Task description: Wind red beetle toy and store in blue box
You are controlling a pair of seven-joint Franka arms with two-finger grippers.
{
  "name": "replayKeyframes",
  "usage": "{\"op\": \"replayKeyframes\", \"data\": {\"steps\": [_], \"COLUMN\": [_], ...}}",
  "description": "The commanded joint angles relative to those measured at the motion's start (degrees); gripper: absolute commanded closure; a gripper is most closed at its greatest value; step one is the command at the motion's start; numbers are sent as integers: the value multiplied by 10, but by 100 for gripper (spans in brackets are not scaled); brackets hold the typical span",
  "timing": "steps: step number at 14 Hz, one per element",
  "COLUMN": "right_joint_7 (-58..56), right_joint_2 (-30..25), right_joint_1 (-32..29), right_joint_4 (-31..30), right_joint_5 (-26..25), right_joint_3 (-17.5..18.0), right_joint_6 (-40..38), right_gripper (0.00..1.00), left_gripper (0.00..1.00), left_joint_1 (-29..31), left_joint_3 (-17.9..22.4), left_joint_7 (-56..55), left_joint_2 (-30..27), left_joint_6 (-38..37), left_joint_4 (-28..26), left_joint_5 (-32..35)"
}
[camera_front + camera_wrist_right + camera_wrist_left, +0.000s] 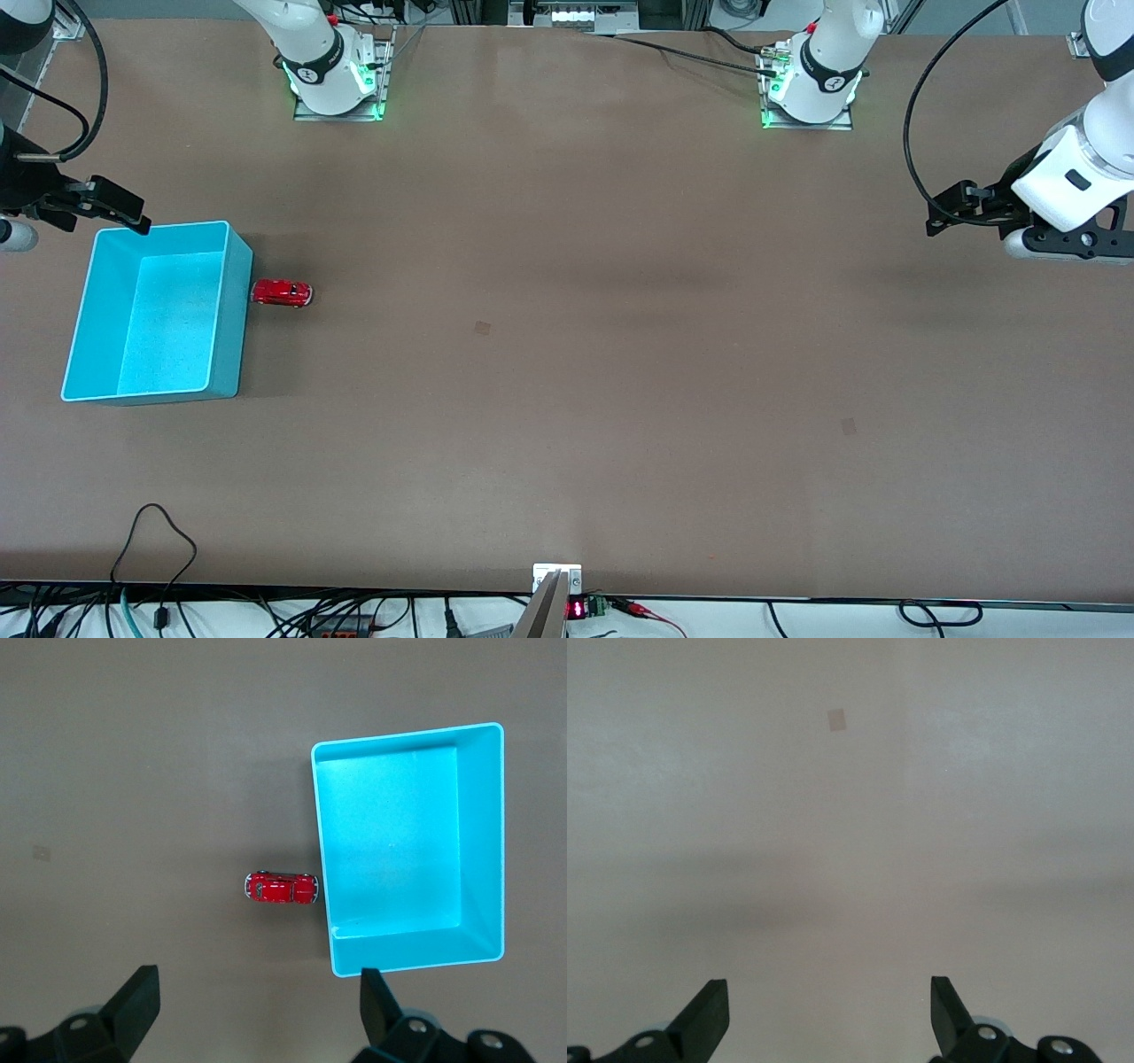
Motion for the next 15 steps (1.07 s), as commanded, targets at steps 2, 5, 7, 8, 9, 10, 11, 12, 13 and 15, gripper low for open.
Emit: {"op": "replayKeyframes", "data": {"steps": [2,5,7,8,9,10,11,12,13,15], "right_joint_7": [-4,-3,-6,-4,-7,-7,-8,-5,-5,-9], "right_joint_2": [1,2,-5,-2,3,7,8,23,31,53], "right_joint_1": [2,31,46,50,54,54,54,50,48,47], "right_joint_4": [6,15,28,30,30,31,30,30,31,30], "right_joint_5": [4,2,5,7,6,1,1,4,5,4], "right_joint_3": [5,6,6,6,6,6,6,5,3,2], "right_joint_6": [1,55,37,31,31,31,30,31,31,30], "right_gripper": [0,0,0,0,0,0,0,0,0,0], "left_gripper": [0,0,0,0,0,0,0,0,0,0], "left_joint_1": [-9,-9,-11,-13,-16,-18,-19,-19,-19,-19], "left_joint_3": [3,4,3,3,3,3,2,2,2,1], "left_joint_7": [-27,-25,-21,-24,-24,-24,-24,-24,-24,-24], "left_joint_2": [-8,-7,-8,-8,-2,0,1,1,1,1], "left_joint_6": [-8,-24,-36,-36,-36,-37,-37,-37,-37,-36], "left_joint_4": [1,10,12,19,27,34,35,35,35,35], "left_joint_5": [-7,-10,-11,-11,-11,-10,-11,-11,-11,-12]}}
